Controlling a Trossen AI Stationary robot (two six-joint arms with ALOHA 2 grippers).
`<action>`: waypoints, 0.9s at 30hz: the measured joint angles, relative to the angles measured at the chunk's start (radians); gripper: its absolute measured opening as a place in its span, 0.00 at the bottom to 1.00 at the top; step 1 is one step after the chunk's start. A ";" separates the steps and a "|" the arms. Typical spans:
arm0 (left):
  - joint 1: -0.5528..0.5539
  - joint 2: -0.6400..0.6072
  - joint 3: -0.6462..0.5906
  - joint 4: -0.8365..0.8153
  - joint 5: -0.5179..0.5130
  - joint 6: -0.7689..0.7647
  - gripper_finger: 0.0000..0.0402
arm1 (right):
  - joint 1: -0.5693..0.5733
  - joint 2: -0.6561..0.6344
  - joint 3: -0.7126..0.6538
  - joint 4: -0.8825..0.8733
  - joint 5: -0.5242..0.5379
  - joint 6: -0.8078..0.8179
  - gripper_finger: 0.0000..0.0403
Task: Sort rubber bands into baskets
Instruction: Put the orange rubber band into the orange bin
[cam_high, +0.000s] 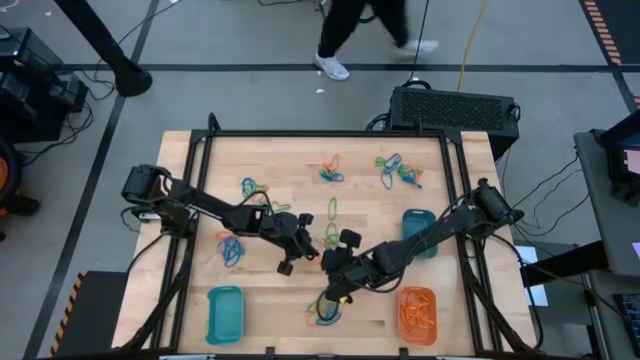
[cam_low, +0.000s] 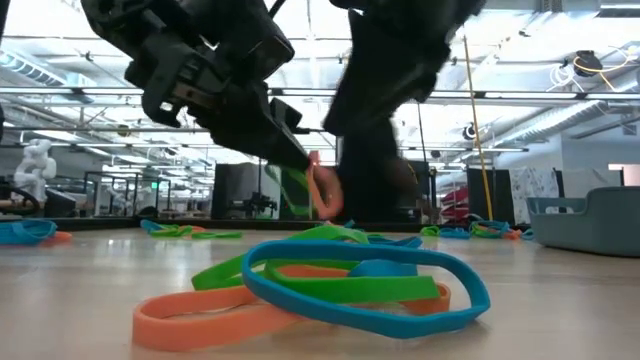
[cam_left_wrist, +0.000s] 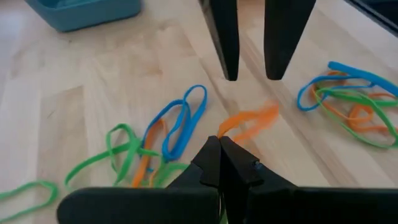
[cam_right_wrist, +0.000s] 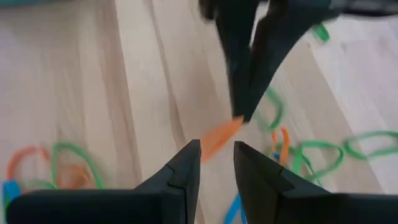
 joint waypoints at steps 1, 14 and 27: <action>-0.006 0.000 -0.001 -0.002 -0.006 0.001 0.00 | -0.003 0.000 0.000 0.011 0.000 0.000 0.22; -0.024 0.000 -0.001 -0.008 -0.200 -0.009 0.00 | -0.037 0.006 0.000 0.036 0.035 0.150 0.22; -0.024 0.000 -0.001 0.001 -0.213 -0.009 0.00 | -0.076 0.073 -0.001 0.000 0.021 0.240 0.22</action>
